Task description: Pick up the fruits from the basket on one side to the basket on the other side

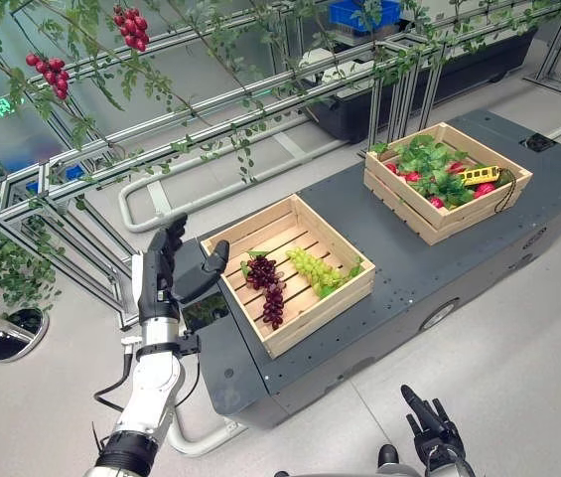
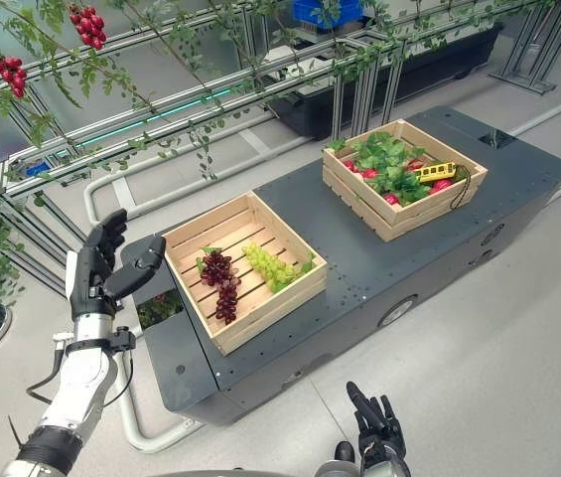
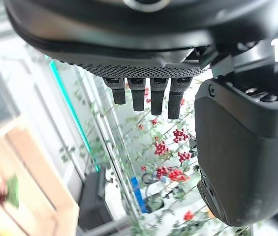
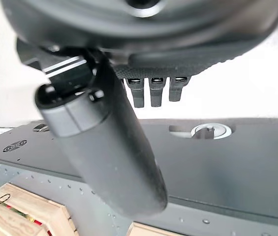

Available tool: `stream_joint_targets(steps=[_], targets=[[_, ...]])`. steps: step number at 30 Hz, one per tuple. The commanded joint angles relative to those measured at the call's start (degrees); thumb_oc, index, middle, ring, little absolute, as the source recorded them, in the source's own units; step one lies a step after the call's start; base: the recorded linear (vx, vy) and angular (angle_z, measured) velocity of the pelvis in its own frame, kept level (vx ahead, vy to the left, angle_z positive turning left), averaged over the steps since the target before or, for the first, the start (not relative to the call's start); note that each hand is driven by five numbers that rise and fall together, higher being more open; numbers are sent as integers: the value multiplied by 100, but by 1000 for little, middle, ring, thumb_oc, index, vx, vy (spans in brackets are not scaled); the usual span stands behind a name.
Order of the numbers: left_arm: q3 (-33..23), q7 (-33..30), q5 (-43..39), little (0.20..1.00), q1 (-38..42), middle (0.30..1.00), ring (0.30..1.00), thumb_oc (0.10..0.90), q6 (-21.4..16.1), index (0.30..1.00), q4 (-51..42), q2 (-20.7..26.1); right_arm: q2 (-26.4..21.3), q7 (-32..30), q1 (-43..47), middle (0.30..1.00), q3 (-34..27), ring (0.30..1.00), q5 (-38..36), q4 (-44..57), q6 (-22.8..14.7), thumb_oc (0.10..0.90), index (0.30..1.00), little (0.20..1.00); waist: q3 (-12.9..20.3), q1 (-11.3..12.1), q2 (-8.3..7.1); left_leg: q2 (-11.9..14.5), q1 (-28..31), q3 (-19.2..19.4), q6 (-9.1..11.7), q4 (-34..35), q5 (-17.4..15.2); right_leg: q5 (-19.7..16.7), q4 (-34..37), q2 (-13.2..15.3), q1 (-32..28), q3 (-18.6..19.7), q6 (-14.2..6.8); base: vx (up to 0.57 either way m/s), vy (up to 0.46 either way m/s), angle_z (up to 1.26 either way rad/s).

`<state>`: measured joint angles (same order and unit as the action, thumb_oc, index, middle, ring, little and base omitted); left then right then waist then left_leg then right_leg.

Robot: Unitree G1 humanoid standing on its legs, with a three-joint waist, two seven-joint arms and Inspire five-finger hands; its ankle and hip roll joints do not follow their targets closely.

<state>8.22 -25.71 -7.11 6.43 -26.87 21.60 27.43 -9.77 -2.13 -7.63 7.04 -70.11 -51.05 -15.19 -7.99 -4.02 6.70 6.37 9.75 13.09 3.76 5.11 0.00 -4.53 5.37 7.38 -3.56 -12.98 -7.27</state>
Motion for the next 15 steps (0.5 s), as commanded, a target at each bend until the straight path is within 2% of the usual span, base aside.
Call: stream_joint_targets(steps=[1,2,3,4,5,6,7,8,9,10,12,15], targets=[[167,-912,723,900,1416,900,900,800,-6,900,206,579,-172,512,493,900,-217,900,30,435,12,800,900,900,-477,-220,-236,-187,-469,-80,-220,-685,-271,606,-651,169,44,268,394,-90,127,-3],[221,-949,721,900,1521,900,900,800,-17,900,267,620,-243,546,561,900,-207,900,10,440,21,800,900,900,-557,-233,-229,-188,-566,-91,-209,-795,-289,639,-748,167,124,299,413,-176,162,-1],[418,-947,744,900,1887,900,900,800,59,900,422,780,-435,636,809,900,-157,900,-87,478,36,800,900,900,-836,-279,-220,-176,-855,-92,-207,-1117,-366,777,-1147,150,441,389,472,-176,116,0],[485,-990,763,900,2015,900,900,800,53,900,474,848,-482,671,893,900,-144,900,-126,489,35,800,900,900,-932,-284,-233,-165,-976,-88,-202,-1253,-400,811,-1280,159,567,407,482,-302,138,1],[768,-1285,1060,900,2467,900,900,800,203,900,614,1149,-618,755,1186,900,-24,900,-303,579,8,800,900,900,-1299,-304,-318,-124,-1489,-101,-196,-1842,-520,900,-1801,166,1082,481,534,-305,62,-6],[915,-1407,1164,900,2716,900,900,800,295,900,686,1302,-673,750,1328,900,63,900,-377,666,-1,800,900,900,-1452,-319,-369,-90,-1771,-104,-196,-2145,-596,941,-2063,167,1368,534,566,-260,49,-11],[924,-1411,1165,900,2732,900,900,800,293,900,695,1304,-669,749,1336,900,58,900,-377,664,-1,800,900,900,-1443,-312,-369,-85,-1808,-104,-197,-2181,-611,953,-2094,168,1405,539,567,-240,4,-11],[1134,-1578,1271,900,3137,900,900,800,415,900,802,1596,-751,714,1469,900,190,900,-459,883,-11,800,900,900,-1679,-362,-469,-30,-2245,-84,-231,-2640,-723,1024,-2535,134,1867,643,624,-217,1,-8],[1300,-1590,1468,900,3487,900,900,800,587,900,884,1781,-778,681,1531,900,260,900,-485,1049,-19,800,900,900,-1788,-384,-542,11,-2601,-90,-263,-2999,-831,1097,-2861,123,2209,699,651,-228,7,-3],[1359,-1546,1484,900,3603,900,900,800,634,900,908,1846,-789,659,1545,900,284,900,-490,1106,-29,800,900,900,-1824,-394,-564,24,-2715,-92,-275,-3129,-872,1121,-2964,122,2310,712,658,-159,18,-3],[1752,-1529,1389,900,4294,900,900,800,882,900,1063,2193,-866,647,1598,900,341,900,-529,1369,-102,800,900,900,-2064,-454,-676,107,-3396,-134,-355,-3878,-1132,1249,-3580,158,2926,743,645,-140,22,1],[1934,-1619,1368,900,4732,900,900,800,993,900,1237,2295,-913,703,1648,900,342,900,-544,1422,-177,800,900,900,-2181,-472,-726,193,-3887,-150,-413,-4308,-1275,1319,-3966,191,3393,728,623,-74,13,3]])
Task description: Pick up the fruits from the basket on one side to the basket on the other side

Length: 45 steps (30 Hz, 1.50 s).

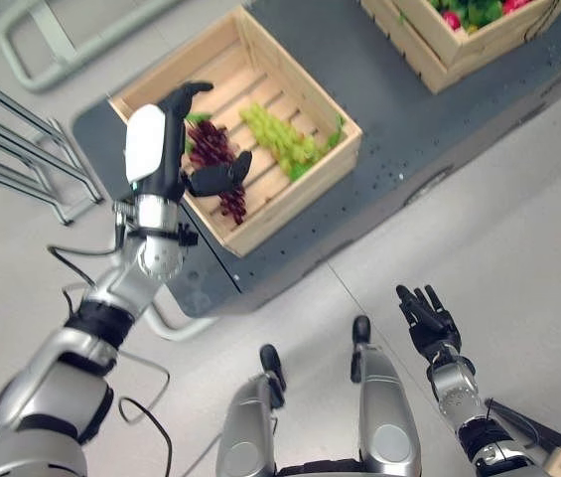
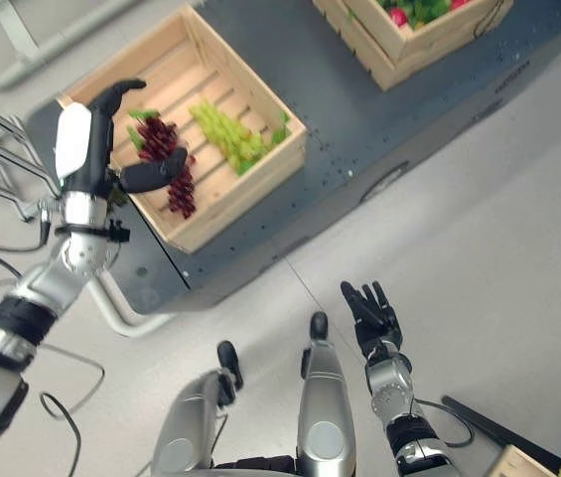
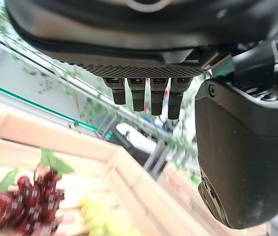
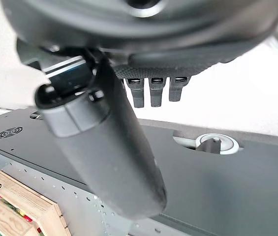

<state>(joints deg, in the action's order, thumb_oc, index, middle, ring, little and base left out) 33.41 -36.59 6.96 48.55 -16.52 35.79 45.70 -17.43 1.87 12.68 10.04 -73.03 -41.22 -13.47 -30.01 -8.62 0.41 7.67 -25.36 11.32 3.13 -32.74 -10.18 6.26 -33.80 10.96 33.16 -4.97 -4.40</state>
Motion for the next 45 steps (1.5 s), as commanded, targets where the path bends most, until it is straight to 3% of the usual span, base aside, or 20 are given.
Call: stream_joint_targets(steps=[1,4,11,13,16,23,27,32,34,35,36,39,42,44,45], targets=[[-495,-563,-33,900,719,900,900,800,34,900,-81,496,-164,310,-374,900,27,900,-254,452,-355,800,900,900,22,-26,-104,98,-688,-1,-348,-780,-344,297,-281,-167,12,-47,322,0,0,0],[-349,-715,189,900,1020,900,900,800,344,900,-63,583,-183,235,-364,900,74,900,-261,561,-352,800,900,900,22,-47,-118,128,-1244,-55,-374,-1155,-432,328,-603,-188,558,36,323,-15,1,-2],[127,-1338,851,900,1808,900,900,800,1024,900,120,776,-336,164,-284,900,123,900,-368,627,-396,800,900,900,22,-84,-133,149,-1829,-111,-398,-1501,-510,381,-995,-236,1176,109,330,-5,0,2],[243,-1347,1016,900,1946,900,900,800,1189,900,157,783,-364,131,-241,900,106,900,-389,592,-391,800,900,900,22,-84,-130,142,-1917,-136,-386,-1567,-515,380,-1055,-236,1260,110,328,6,12,7],[825,-1172,1531,900,2495,900,900,800,1787,900,275,878,-473,30,-138,900,75,900,-422,498,-378,800,900,900,22,-124,-140,129,-2064,-130,-387,-1617,-521,365,-1117,-253,1432,118,321,0,0,0],[1510,-951,1946,900,3106,900,900,800,2249,900,501,884,-544,68,-91,900,20,900,-564,280,-400,800,900,900,22,-178,-172,144,-2108,-80,-388,-1555,-516,295,-1008,-263,1496,109,271,20,2,1],[1206,-1717,1107,900,2911,900,900,800,1903,900,452,843,-482,182,-253,900,-9,900,-625,205,-401,800,900,900,22,-169,-176,131,-1933,-30,-367,-1455,-518,284,-932,-274,1356,141,239,60,1,0],[-42,-2579,11,900,1956,900,900,800,794,900,252,456,-266,215,-428,900,70,900,-459,196,-350,800,900,900,22,-117,-175,54,-1162,8,-322,-1056,-461,328,-699,-256,663,173,223,71,37,1],[-467,-2631,-395,900,1607,900,900,800,419,900,132,283,-186,228,-458,900,110,900,-431,202,-341,800,900,900,22,-84,-172,6,-831,-5,-319,-847,-415,319,-538,-238,353,156,223,83,57,4],[-1111,-2587,-783,900,1124,900,900,800,-106,900,-48,-43,-26,211,-511,900,145,900,-291,246,-348,800,900,900,22,-37,-178,-67,-358,-29,-308,-578,-349,287,-276,-196,-118,139,219,122,102,5],[-1420,-2538,-853,900,836,900,900,800,-276,900,-188,-236,74,158,-553,900,192,900,-186,324,-366,800,900,900,22,-15,-188,-122,0,-34,-303,-358,-288,250,-67,-147,-475,101,214,130,111,5],[-1691,-2524,-762,900,509,900,900,800,-370,900,-384,-450,218,72,-637,900,229,900,-80,416,-378,800,900,900,223,22,-174,-207,402,-1,-304,-3,-193,168,296,-35,-879,35,180,118,108,8],[-1843,-2037,-660,900,-79,900,900,800,-107,900,-838,-557,461,-47,-849,900,130,900,126,395,-386,800,900,900,736,113,-52,-447,1306,-34,-376,866,-26,-71,1126,178,-1810,-52,60,206,179,11],[-1863,-1653,-632,900,-352,900,900,800,0,900,-1049,-599,561,-63,-1020,900,18,900,133,360,-372,800,900,900,919,127,34,-550,1681,-190,-459,1203,18,-183,913,246,-2004,60,87,161,111,8],[-1840,-1463,-590,900,-498,900,900,800,71,900,-1182,-576,597,-60,-1126,900,-25,900,114,373,-362,800,900,900,993,96,66,-581,1885,-195,-521,1381,1,-562,413,293,-1851,213,52,163,64,13]])
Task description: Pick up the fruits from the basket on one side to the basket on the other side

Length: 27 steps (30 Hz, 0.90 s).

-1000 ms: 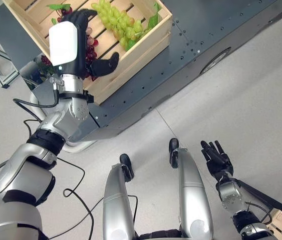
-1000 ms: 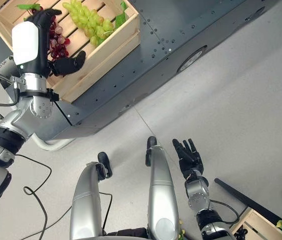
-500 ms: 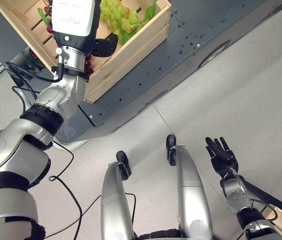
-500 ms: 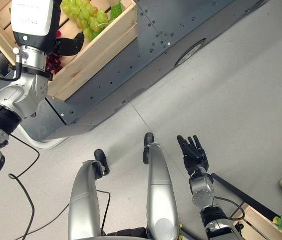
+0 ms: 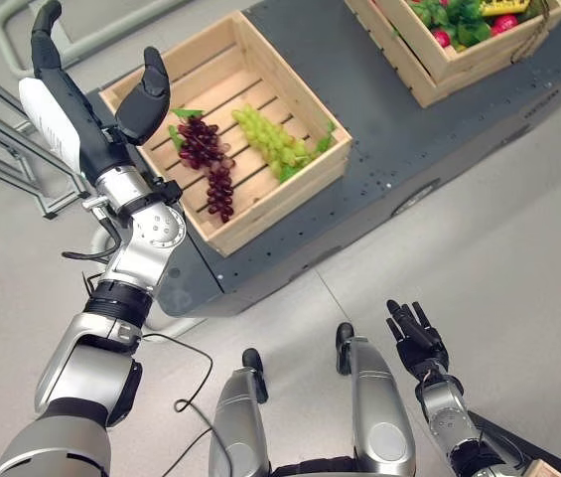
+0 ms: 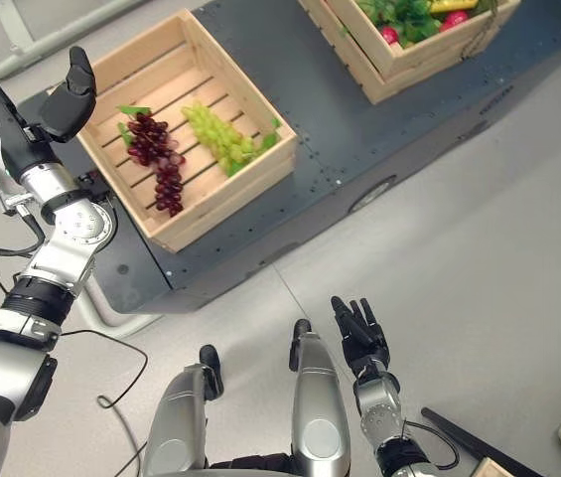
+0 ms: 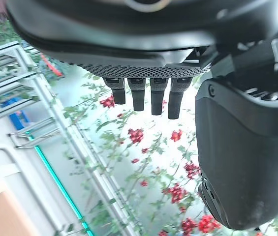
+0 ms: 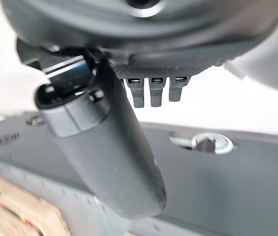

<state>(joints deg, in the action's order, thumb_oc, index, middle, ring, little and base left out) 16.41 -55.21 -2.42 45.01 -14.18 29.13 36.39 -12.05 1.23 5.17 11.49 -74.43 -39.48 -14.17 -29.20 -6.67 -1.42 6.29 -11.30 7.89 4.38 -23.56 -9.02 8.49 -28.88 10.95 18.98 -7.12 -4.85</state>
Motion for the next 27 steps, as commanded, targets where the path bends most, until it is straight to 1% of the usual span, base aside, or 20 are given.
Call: stream_joint_targets(steps=[1,2,3,4,5,6,7,8,9,10,12,14,16,18,20,22,23,25,26,27], targets=[[-54,574,491,900,-239,900,900,800,-76,900,-568,383,121,24,-510,900,-229,900,268,189,-297,800,900,900,1008,-157,286,-433,622,148,-734,519,-141,-816,-544,164,-268,617,91,165,-11,17],[-43,680,585,900,-330,900,900,800,-127,900,-520,357,155,10,-588,900,-255,900,274,164,-295,800,900,900,1067,-191,292,-434,727,162,-781,551,-159,-843,-686,90,-228,674,75,250,-128,37],[41,899,599,900,-447,900,900,800,-149,900,-484,353,258,-21,-718,900,-335,900,273,75,-278,800,900,900,1202,-243,268,-484,941,137,-820,697,-154,-967,-441,-107,-228,767,-9,248,-149,48],[53,996,568,900,-495,900,900,800,-135,900,-514,346,302,-44,-758,900,-355,900,240,37,-277,800,900,900,1268,-253,254,-519,1027,135,-820,785,-149,-1058,-120,-154,-244,769,-57,293,-189,57],[37,1147,403,900,-572,900,900,800,-133,900,-579,349,373,-78,-785,900,-430,900,262,-10,-232,800,900,900,1349,-255,243,-571,1245,169,-802,961,-176,-1228,855,-132,-358,635,-140,271,-259,39],[-54,1410,17,900,-672,900,900,800,-378,900,-535,332,484,-34,-753,900,-585,900,324,-77,-142,800,900,900,1433,-234,195,-655,1507,230,-784,1198,-288,-1558,1902,-178,-418,503,-239,217,-227,18],[-64,1429,-11,900,-678,900,900,800,-405,900,-526,326,483,-27,-751,900,-587,900,318,-81,-141,800,900,900,1426,-238,201,-650,1536,224,-785,1225,-291,-1590,1974,-195,-451,501,-240,135,-283,-6],[-164,1624,-54,900,-772,900,900,800,-643,900,-457,208,507,71,-709,900,-629,900,265,-100,-137,800,900,900,1441,-242,169,-665,1608,159,-811,1334,-331,-1602,2217,-297,-494,607,-247,76,-244,4],[-159,1755,-15,900,-904,900,900,800,-885,900,-390,65,534,106,-705,900,-620,900,273,-129,-210,800,900,900,1456,-290,188,-632,1567,10,-840,1384,-328,-1362,2121,-424,-640,836,-192,109,-358,39],[-141,1796,-123,900,-1121,900,900,800,-1042,900,-424,-19,537,-23,-690,900,-575,900,302,-99,-262,800,900,900,1494,-254,148,-620,1483,-104,-840,1293,-279,-1261,2044,-517,-703,931,-148,144,-384,89],[-124,1800,-113,900,-1572,900,900,800,-1137,900,-703,-191,533,5,-661,900,-514,900,264,113,-215,800,900,900,1508,-174,100,-474,1601,-134,-737,1459,-145,-1082,2032,-572,-901,705,-70,125,-290,61],[-171,1833,26,900,-1922,900,900,800,-1324,900,-886,-394,439,190,-609,900,-469,900,372,44,-344,800,900,900,1560,-60,51,-325,1746,-11,-621,1759,45,-1076,2443,-532,-1295,422,45,159,-211,3],[-132,1769,315,900,-1999,900,900,800,-1464,900,-895,-560,353,316,-528,900,-489,900,259,-112,-355,800,900,900,1639,11,38,-246,1765,6,-545,1833,164,-1036,2637,-569,-1559,344,132,192,-174,45],[-77,1660,596,900,-2061,900,900,800,-1569,900,-913,-641,306,301,-461,900,-495,900,338,-122,-355,800,900,900,1681,38,29,-207,1724,15,-485,1713,178,-995,2673,-582,-1645,319,193,150,-108,40],[54,1338,1017,900,-2128,900,900,800,-1457,900,-1095,-650,201,297,-396,900,-405,900,394,-82,-252,800,900,900,1680,84,-13,-130,1455,92,-348,595,413,-888,2625,-626,-1730,311,369,108,-87,19],[117,1232,1082,900,-2152,900,900,800,-1404,900,-1238,-591,153,287,-448,900,-324,900,536,34,-268,800,900,900,1529,138,-34,-133,738,43,-326,-503,596,-825,2618,-683,-1922,233,502,22,-42,14],[149,1225,1063,900,-2128,900,900,800,-1452,900,-1210,-581,118,263,-461,900,-283,900,497,46,-326,800,900,900,1449,128,-13,-54,541,106,-263,-391,707,-782,2606,-694,-2027,162,521,3,58,32],[162,1346,982,900,-2084,900,900,800,-1617,900,-1208,-615,106,239,-497,900,-327,900,302,115,-434,800,900,900,1326,87,100,155,536,402,-67,1202,1228,-661,2595,-667,-2228,-47,476,27,127,40],[165,1485,938,900,-2039,900,900,800,-1640,900,-1197,-627,89,219,-482,900,-340,900,282,77,-543,800,900,900,1345,66,63,211,734,508,-143,1341,965,-578,2604,-522,-2287,-92,420,27,141,58],[294,1574,842,900,-1870,900,900,800,-1596,900,-1047,-568,60,118,-412,900,-309,900,189,-55,-647,800,900,900,1357,76,94,66,781,330,-225,1423,793,-610,2655,-410,-2262,-179,373,40,140,52]])
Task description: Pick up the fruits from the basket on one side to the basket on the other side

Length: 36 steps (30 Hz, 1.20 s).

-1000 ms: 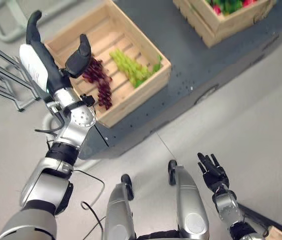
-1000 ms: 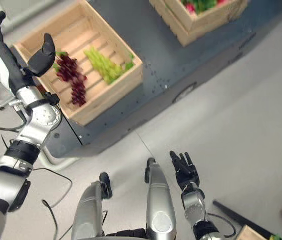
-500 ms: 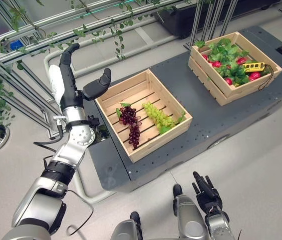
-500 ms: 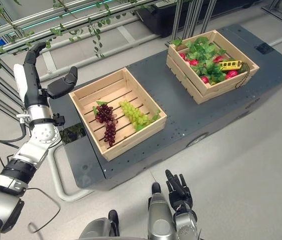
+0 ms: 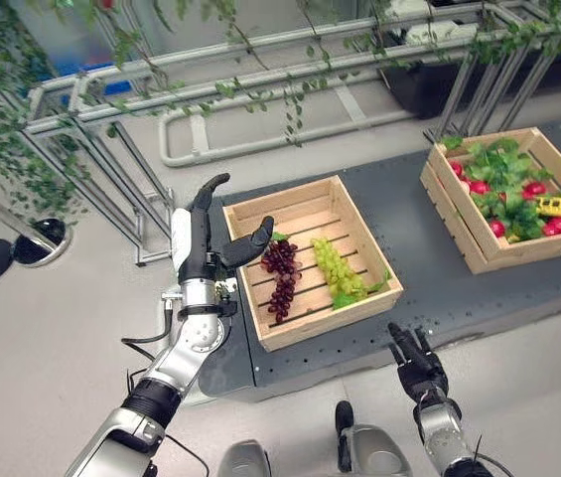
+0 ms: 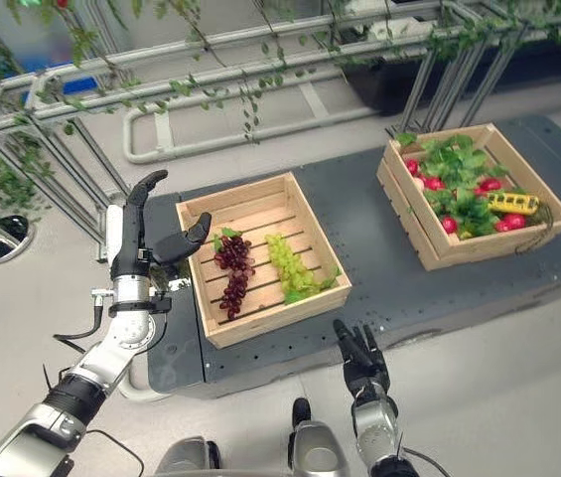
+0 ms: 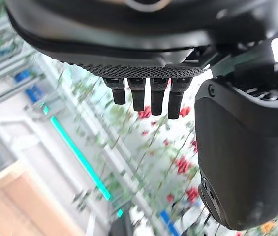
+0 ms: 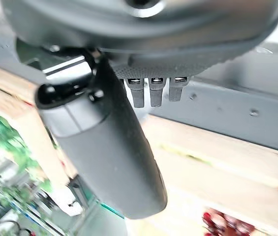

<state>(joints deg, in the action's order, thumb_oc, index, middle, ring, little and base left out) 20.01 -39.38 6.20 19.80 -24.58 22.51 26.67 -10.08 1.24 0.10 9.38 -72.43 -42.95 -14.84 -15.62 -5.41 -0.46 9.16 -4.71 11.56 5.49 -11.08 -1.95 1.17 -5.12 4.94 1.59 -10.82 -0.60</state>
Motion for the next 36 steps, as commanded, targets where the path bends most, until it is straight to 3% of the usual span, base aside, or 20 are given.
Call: stream_joint_targets(steps=[1,5,10,16,19,20,23,28,36], targets=[[-57,31,-43,900,711,900,900,800,-512,900,-361,453,-124,130,123,900,-87,900,-165,232,-574,800,900,900,24,-8,26,-313,222,-256,-335,418,122,102,306,202,-511,233,-105,3,139,26],[-68,309,-86,900,698,900,900,800,-487,900,-302,715,-42,255,18,900,-132,900,-2,169,-503,800,900,900,221,-5,185,-319,711,-97,-272,1089,262,-14,492,288,-541,28,-243,130,112,-17],[-139,228,173,900,511,900,900,800,-147,900,-474,937,-64,196,-176,900,-124,900,360,296,-300,800,900,900,275,-58,245,-256,772,-48,-236,1059,214,78,439,284,-567,47,-249,119,55,3],[-50,131,711,900,760,900,900,800,367,900,-536,1190,-255,141,-173,900,-65,900,487,437,-161,800,900,900,105,-154,264,-185,657,13,-193,949,186,136,364,274,-447,126,-238,42,18,6],[419,67,1208,900,1428,900,900,800,856,900,-407,1651,-493,201,47,900,-16,900,334,447,-65,800,900,900,-139,-244,296,-162,420,-1,-156,759,162,201,166,257,-212,237,-213,-19,18,-7],[939,174,1497,900,2040,900,900,800,1187,900,-169,1947,-658,289,244,900,40,900,201,426,-23,800,900,900,-339,-332,332,-154,204,3,-130,505,111,251,-41,256,8,327,-194,-36,31,-3],[1564,211,1642,900,2660,900,900,800,1368,900,103,2198,-829,345,453,900,109,900,102,452,9,800,900,900,-573,-419,377,-152,-70,-19,-119,166,35,293,-313,256,303,447,-164,-44,38,-10],[2611,-21,2384,900,3730,900,900,800,1464,900,562,2461,-1248,1099,770,900,362,900,89,631,-174,800,900,900,-1182,-712,421,-83,-928,15,-116,-1002,-154,468,-1306,208,1272,828,-41,-77,58,-23],[3304,18,3036,900,4652,900,900,800,1256,900,1292,2083,-1401,1429,1237,900,470,900,-80,320,-249,800,900,900,-1417,-849,332,-88,-1675,85,-160,-1626,-249,480,-1766,205,2084,933,-48,-31,0,-10]])
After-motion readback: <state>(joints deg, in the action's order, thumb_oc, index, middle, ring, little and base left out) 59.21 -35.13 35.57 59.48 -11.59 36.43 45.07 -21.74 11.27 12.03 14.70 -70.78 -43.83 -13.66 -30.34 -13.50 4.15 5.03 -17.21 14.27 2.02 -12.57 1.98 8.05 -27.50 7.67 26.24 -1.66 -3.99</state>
